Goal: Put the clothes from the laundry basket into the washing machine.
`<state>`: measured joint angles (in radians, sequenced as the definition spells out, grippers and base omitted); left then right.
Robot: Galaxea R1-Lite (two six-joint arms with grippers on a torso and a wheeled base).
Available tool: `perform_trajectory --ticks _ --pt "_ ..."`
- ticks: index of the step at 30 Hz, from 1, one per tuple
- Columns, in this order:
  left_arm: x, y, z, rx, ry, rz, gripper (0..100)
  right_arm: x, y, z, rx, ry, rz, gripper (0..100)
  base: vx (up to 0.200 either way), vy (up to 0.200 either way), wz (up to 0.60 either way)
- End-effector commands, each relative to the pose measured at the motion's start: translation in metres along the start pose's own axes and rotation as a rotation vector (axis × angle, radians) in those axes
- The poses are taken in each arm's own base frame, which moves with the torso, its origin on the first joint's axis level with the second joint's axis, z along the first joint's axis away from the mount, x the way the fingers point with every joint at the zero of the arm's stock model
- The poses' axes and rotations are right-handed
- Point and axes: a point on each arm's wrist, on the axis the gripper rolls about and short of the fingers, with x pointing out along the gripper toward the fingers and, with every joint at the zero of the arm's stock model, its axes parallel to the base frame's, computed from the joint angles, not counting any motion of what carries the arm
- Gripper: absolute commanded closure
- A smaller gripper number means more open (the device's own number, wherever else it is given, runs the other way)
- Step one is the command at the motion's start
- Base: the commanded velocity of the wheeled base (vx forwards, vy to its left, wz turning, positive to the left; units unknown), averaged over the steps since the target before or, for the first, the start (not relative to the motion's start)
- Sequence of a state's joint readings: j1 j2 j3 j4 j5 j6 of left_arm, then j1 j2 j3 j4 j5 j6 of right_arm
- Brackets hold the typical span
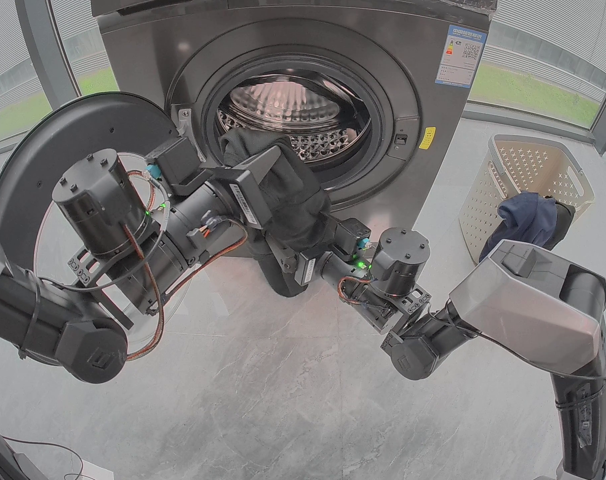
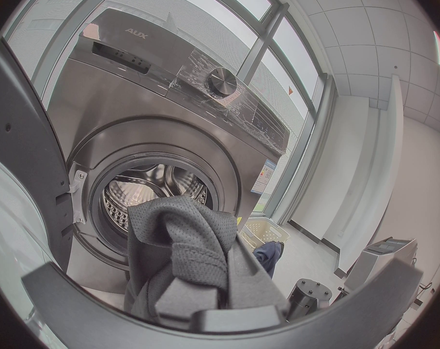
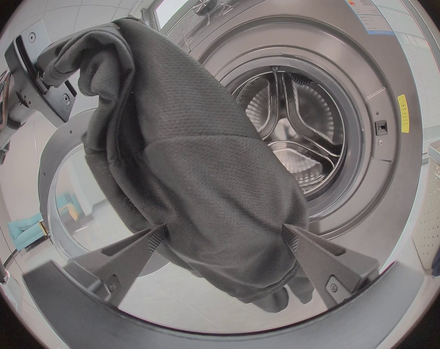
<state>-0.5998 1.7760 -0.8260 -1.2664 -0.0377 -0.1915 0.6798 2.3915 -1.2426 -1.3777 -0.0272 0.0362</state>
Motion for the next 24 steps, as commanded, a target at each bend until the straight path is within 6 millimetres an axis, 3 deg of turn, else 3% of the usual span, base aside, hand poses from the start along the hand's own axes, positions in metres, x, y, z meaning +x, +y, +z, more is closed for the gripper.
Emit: perform_trajectory --ticks 1,7,15,19,24 --pt "-0.001 -0.002 0.0 -0.002 0.0 -0.005 100 0.002 -0.001 -0.003 -0.001 0.0 -0.002 0 0.0 0.0 0.0" --pt "-0.001 -0.004 0.0 -0.004 0.0 -0.006 100 0.007 0.002 -0.005 -0.012 -0.001 0.005 0 0.0 0.0 0.0" --pt "0.001 0.0 0.0 -0.001 -0.005 0.005 100 -0.003 0.017 -0.011 -0.008 0.035 0.044 0 0.0 0.0 0.0" --pt "0.002 0.0 -0.001 -0.002 -0.002 0.007 100 -0.018 0.03 -0.001 -0.002 0.058 0.076 0 0.0 0.0 0.0" --pt "0.003 0.001 -0.001 -0.002 -0.003 0.008 100 -0.022 0.046 0.01 0.006 0.045 0.112 0 0.0 0.0 0.0"
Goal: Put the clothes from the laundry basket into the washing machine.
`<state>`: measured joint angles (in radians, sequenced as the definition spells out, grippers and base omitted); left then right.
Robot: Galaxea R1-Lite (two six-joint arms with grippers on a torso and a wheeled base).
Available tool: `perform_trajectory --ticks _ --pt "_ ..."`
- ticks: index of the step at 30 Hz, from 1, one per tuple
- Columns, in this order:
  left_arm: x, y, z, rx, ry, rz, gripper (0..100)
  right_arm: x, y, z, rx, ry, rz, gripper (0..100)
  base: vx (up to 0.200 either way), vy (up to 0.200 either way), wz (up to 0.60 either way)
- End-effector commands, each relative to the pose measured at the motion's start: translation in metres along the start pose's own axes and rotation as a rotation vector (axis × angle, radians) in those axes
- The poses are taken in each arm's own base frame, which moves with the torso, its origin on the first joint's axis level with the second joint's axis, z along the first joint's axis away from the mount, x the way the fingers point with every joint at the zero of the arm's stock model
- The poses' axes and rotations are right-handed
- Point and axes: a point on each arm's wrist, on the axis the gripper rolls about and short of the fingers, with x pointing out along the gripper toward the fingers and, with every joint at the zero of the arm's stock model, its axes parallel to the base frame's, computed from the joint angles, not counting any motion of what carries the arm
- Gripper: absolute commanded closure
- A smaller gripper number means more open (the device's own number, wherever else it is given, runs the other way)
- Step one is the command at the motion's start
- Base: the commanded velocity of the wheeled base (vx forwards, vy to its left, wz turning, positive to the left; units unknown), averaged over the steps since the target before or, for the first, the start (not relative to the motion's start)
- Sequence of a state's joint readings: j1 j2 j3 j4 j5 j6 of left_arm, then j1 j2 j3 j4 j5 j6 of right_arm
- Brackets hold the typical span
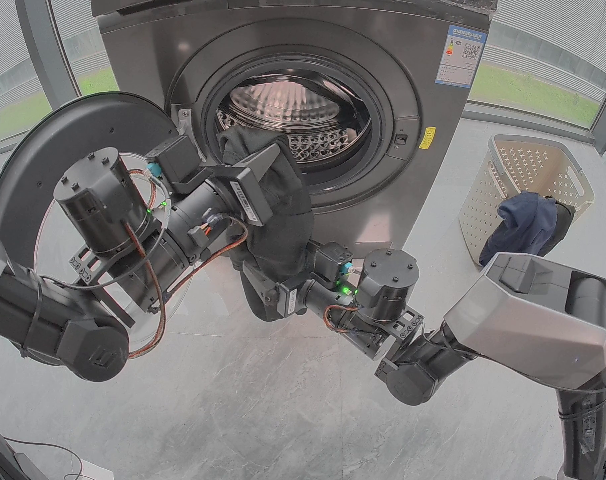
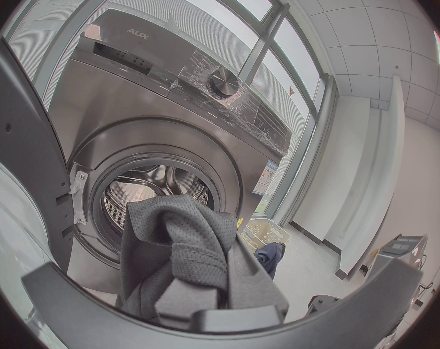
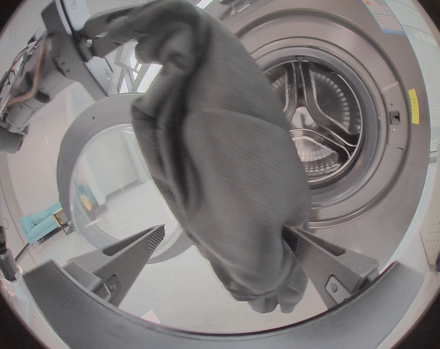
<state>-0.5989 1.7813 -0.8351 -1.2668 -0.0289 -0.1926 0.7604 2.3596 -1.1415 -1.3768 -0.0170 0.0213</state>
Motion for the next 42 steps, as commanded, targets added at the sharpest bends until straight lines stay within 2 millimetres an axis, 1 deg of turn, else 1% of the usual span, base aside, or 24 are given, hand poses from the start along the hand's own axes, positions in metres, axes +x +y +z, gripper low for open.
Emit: perform_trajectory --ticks 1,4,8,10,13,14,15,16,18,19,21,25,29,39,40,42 --pt "0.001 0.0 -0.001 -0.001 0.003 0.0 100 -0.004 0.014 0.018 0.006 -0.034 0.032 0 0.0 0.0 0.0" --pt "0.001 0.001 -0.001 -0.001 0.003 0.003 100 -0.004 0.02 0.019 0.009 -0.038 0.045 0 0.0 0.0 0.0" --pt "0.001 0.0 -0.002 0.0 0.001 0.012 100 0.0 0.02 0.019 0.009 -0.049 0.045 0 0.0 0.0 0.0" --pt "0.001 0.0 -0.002 0.0 0.002 0.012 100 0.005 0.016 0.021 0.006 -0.064 0.037 0 0.0 0.0 0.0" --pt "0.001 0.0 -0.001 0.0 0.001 0.01 100 0.011 0.009 0.013 0.003 -0.06 0.021 0 0.0 0.0 0.0" --pt "0.0 0.0 -0.002 0.0 0.003 0.01 100 0.015 0.001 0.008 0.0 -0.059 0.005 0 0.0 0.0 0.0" --pt "0.0 0.0 -0.002 0.0 0.003 0.01 100 0.015 0.001 0.008 0.0 -0.059 0.005 0 0.0 0.0 0.0" --pt "0.0 0.0 -0.001 0.0 0.002 0.012 100 0.018 -0.009 0.002 -0.006 -0.055 -0.015 0 0.0 0.0 0.0" --pt "0.0 0.0 -0.002 0.0 0.004 0.012 100 0.019 -0.012 0.001 -0.009 -0.057 -0.022 0 0.0 0.0 0.0" --pt "-0.001 0.0 -0.002 0.0 0.004 0.011 100 0.022 -0.021 0.0 -0.017 -0.064 -0.039 0 0.0 0.0 0.0" --pt "-0.001 0.0 -0.001 0.0 0.003 0.01 100 0.024 -0.024 0.001 -0.018 -0.072 -0.048 0 0.0 0.0 0.0" --pt "-0.001 0.0 -0.001 0.0 0.003 0.01 100 0.025 -0.029 0.003 -0.022 -0.079 -0.057 0 0.0 0.0 0.0" --pt "-0.001 0.0 -0.002 0.0 0.006 0.011 100 0.025 -0.029 0.002 -0.023 -0.079 -0.057 0 0.0 0.0 0.0" --pt "-0.001 0.0 -0.002 -0.001 0.006 0.011 100 0.031 -0.032 -0.005 -0.026 -0.077 -0.069 0 0.0 0.0 0.0" --pt "-0.002 0.001 -0.002 -0.001 0.007 0.013 100 0.031 -0.032 -0.005 -0.026 -0.079 -0.069 100 0.0 0.0 0.0" --pt "-0.002 0.001 -0.002 -0.001 0.005 0.014 100 0.031 -0.032 -0.005 -0.026 -0.077 -0.069 100 0.0 0.0 0.0"
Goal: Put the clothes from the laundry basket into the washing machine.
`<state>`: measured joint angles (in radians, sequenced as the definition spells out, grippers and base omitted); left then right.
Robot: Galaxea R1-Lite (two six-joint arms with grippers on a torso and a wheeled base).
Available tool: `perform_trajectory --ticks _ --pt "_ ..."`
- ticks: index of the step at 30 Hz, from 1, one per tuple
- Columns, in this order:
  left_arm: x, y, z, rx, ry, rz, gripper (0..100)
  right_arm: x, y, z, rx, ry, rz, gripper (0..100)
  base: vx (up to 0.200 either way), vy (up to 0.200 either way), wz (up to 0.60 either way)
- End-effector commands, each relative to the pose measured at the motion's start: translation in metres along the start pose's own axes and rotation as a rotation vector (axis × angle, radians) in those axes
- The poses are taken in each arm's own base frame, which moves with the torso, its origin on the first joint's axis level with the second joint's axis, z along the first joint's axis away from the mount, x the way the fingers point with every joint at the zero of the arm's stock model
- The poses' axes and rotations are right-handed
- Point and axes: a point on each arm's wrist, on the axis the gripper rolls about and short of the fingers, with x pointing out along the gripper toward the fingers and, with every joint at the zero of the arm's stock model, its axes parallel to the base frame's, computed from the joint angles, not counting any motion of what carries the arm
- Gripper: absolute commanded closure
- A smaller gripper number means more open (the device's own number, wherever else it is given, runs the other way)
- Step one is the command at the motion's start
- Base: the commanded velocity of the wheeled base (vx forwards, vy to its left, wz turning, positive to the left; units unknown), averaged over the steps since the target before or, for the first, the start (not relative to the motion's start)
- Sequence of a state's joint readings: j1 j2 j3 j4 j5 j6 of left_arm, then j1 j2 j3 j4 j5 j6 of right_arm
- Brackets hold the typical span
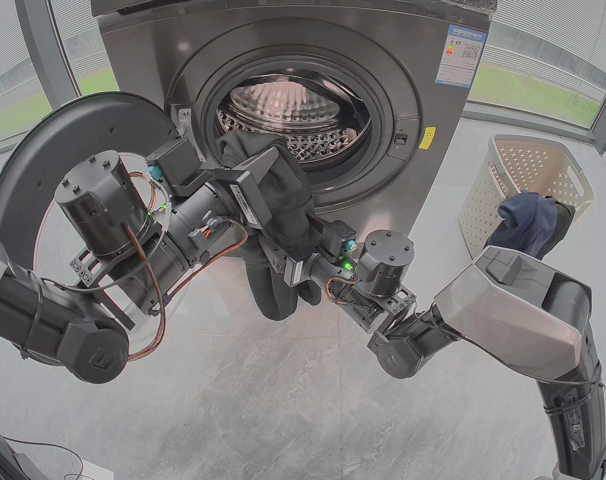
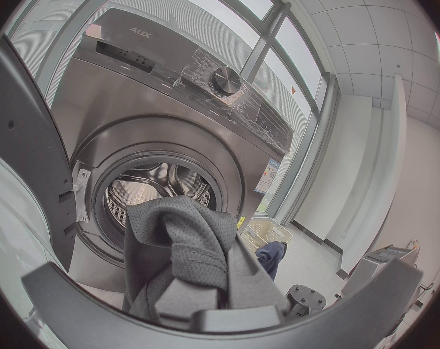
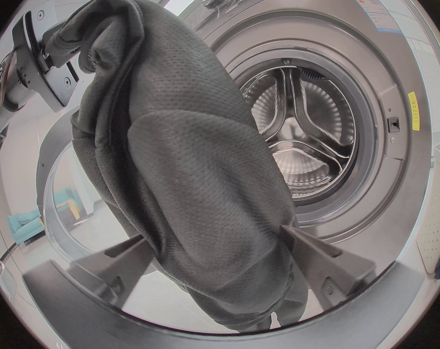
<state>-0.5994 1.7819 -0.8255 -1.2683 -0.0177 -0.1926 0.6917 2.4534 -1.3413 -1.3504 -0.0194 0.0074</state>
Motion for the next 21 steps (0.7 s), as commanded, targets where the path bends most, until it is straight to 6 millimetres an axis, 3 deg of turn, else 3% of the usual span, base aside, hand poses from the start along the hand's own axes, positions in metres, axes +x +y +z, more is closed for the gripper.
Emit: perform_trajectory --ticks 1,7,11,14,21 --pt "0.0 0.0 0.0 0.0 0.0 0.002 100 0.0 0.0 -0.002 0.0 0.002 -0.002 100 0.0 0.0 0.0" --pt "0.0 0.001 -0.001 0.0 -0.003 0.004 100 -0.012 -0.003 0.016 -0.003 0.008 -0.008 100 0.0 0.0 0.0" --pt "0.0 0.003 -0.002 0.002 0.0 0.011 100 -0.032 -0.01 0.046 -0.006 0.003 -0.023 100 0.0 0.0 0.0" --pt "-0.001 0.004 -0.003 0.003 0.006 0.012 100 -0.04 -0.017 0.056 -0.012 0.003 -0.041 100 0.0 0.0 0.0" --pt "0.0 0.003 -0.004 0.003 0.006 0.011 100 -0.055 -0.029 0.054 -0.023 0.049 -0.065 100 0.0 0.0 0.0"
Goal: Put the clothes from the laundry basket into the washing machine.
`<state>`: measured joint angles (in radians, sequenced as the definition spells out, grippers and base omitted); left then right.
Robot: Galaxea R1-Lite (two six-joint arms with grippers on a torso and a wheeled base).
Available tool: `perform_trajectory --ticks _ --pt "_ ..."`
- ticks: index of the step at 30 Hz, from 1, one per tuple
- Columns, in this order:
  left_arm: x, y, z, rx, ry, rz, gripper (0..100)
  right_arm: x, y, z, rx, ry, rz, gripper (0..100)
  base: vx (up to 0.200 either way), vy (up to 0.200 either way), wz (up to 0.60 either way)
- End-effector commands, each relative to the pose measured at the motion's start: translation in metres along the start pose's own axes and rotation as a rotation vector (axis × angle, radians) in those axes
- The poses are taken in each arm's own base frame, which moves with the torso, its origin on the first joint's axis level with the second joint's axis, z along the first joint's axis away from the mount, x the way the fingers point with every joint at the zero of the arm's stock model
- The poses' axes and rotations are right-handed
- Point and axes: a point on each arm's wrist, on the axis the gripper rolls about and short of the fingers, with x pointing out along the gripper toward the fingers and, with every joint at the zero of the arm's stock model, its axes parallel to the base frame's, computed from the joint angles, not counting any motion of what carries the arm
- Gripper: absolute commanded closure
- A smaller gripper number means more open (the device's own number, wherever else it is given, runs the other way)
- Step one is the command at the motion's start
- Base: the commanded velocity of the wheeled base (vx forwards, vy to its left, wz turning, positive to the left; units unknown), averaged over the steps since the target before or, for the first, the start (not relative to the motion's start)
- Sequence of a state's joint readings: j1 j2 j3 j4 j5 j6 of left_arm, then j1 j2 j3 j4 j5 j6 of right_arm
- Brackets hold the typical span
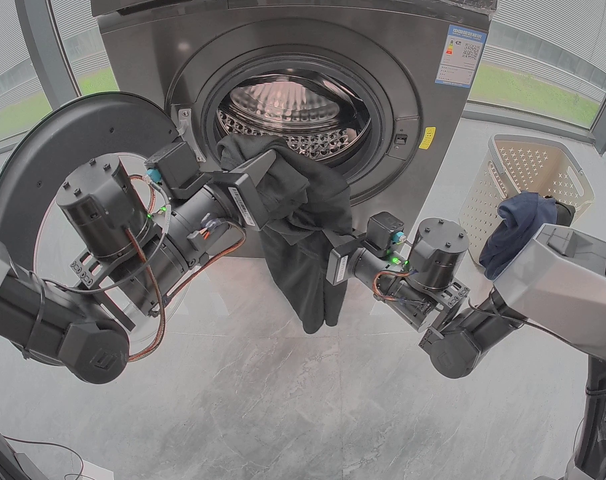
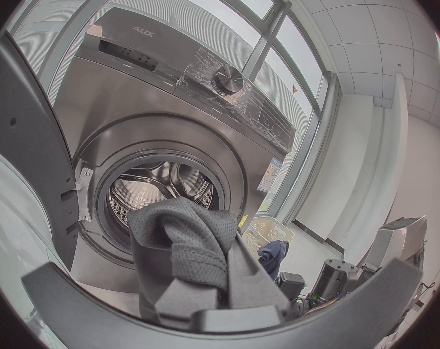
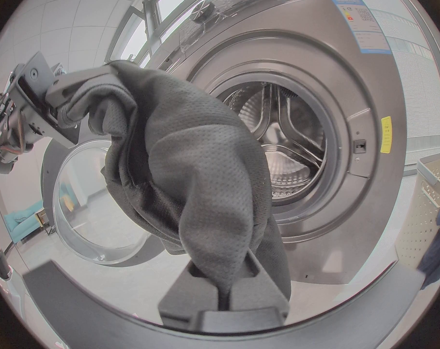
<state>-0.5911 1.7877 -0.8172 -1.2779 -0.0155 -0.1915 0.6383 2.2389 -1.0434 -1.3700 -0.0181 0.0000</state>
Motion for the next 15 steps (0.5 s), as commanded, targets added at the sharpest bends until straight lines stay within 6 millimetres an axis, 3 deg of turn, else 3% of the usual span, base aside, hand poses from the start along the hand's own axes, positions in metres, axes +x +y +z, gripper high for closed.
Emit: perform_trajectory --ticks 1,3,4,8,15 --pt "0.001 -0.001 -0.001 -0.001 0.003 -0.002 100 -0.011 -0.007 0.01 -0.001 0.0 -0.016 100 0.0 0.0 0.0" --pt "0.001 -0.001 -0.001 -0.001 0.001 -0.002 100 -0.013 -0.007 0.005 0.0 0.019 -0.016 100 0.0 0.0 0.0" --pt "0.001 -0.001 0.0 -0.001 -0.002 -0.003 100 -0.014 -0.007 0.003 0.0 0.027 -0.014 0 0.0 0.0 0.0" --pt "0.001 0.0 0.0 -0.001 -0.002 -0.001 100 -0.014 -0.008 0.001 0.004 0.033 -0.019 0 0.0 0.0 0.0" --pt "0.0 -0.001 0.0 -0.001 0.0 -0.002 100 -0.015 -0.028 0.004 -0.008 0.027 -0.07 0 0.0 0.0 0.0"
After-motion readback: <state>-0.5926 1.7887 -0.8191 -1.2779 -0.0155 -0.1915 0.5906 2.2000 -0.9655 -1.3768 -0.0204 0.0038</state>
